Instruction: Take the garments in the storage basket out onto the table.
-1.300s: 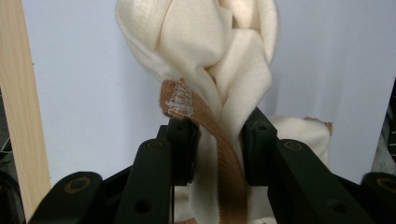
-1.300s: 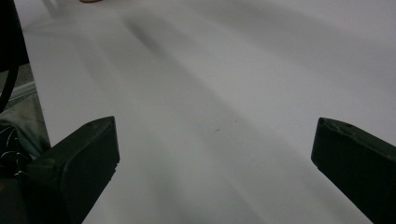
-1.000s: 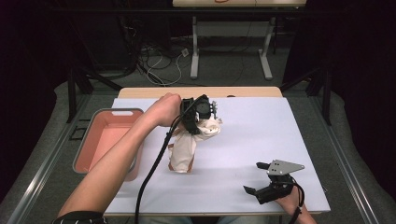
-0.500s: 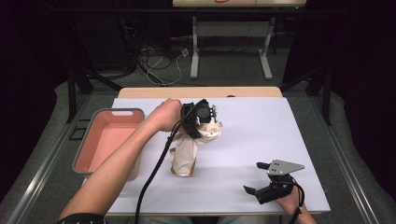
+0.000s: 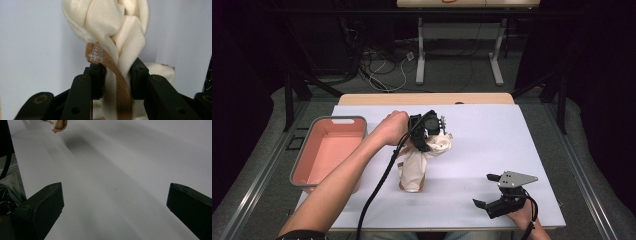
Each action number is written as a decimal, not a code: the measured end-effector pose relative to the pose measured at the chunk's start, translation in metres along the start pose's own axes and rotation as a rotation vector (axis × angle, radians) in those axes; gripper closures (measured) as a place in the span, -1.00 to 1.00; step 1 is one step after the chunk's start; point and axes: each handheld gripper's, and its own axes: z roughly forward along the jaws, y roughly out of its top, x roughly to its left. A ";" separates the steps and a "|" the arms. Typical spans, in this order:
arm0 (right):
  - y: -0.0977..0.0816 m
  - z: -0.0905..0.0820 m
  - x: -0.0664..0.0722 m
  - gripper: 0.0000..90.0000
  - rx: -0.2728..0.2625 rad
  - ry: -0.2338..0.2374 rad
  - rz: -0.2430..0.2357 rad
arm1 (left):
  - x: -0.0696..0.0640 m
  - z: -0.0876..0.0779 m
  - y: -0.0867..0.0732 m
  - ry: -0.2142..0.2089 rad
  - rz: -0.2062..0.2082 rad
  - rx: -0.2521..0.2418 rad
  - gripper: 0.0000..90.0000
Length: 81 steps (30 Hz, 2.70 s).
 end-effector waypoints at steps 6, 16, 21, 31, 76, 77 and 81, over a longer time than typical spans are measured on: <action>0.000 0.000 0.000 -0.99 -0.003 0.000 0.001 | -0.001 0.004 0.000 -0.003 -0.011 -0.014 0.53; 0.000 0.000 0.000 -0.99 -0.003 -0.002 0.002 | -0.004 0.014 0.003 -0.012 -0.026 -0.032 0.52; 0.000 0.000 -0.001 -0.98 -0.002 -0.007 0.001 | -0.004 0.019 0.005 -0.014 -0.031 -0.040 0.52; 0.000 0.000 -0.001 -0.98 -0.003 -0.006 -0.002 | -0.007 0.030 0.006 -0.025 -0.041 -0.053 0.52; 0.000 0.001 -0.002 -0.98 0.006 -0.001 0.015 | -0.024 0.094 0.012 -0.046 -0.134 -0.203 0.43; -0.001 0.001 -0.002 -0.98 -0.002 -0.003 0.016 | -0.024 0.095 0.012 -0.039 -0.134 -0.211 0.42; -0.001 0.001 -0.002 -0.98 -0.004 0.000 0.020 | -0.025 0.098 0.010 -0.019 -0.166 -0.244 0.23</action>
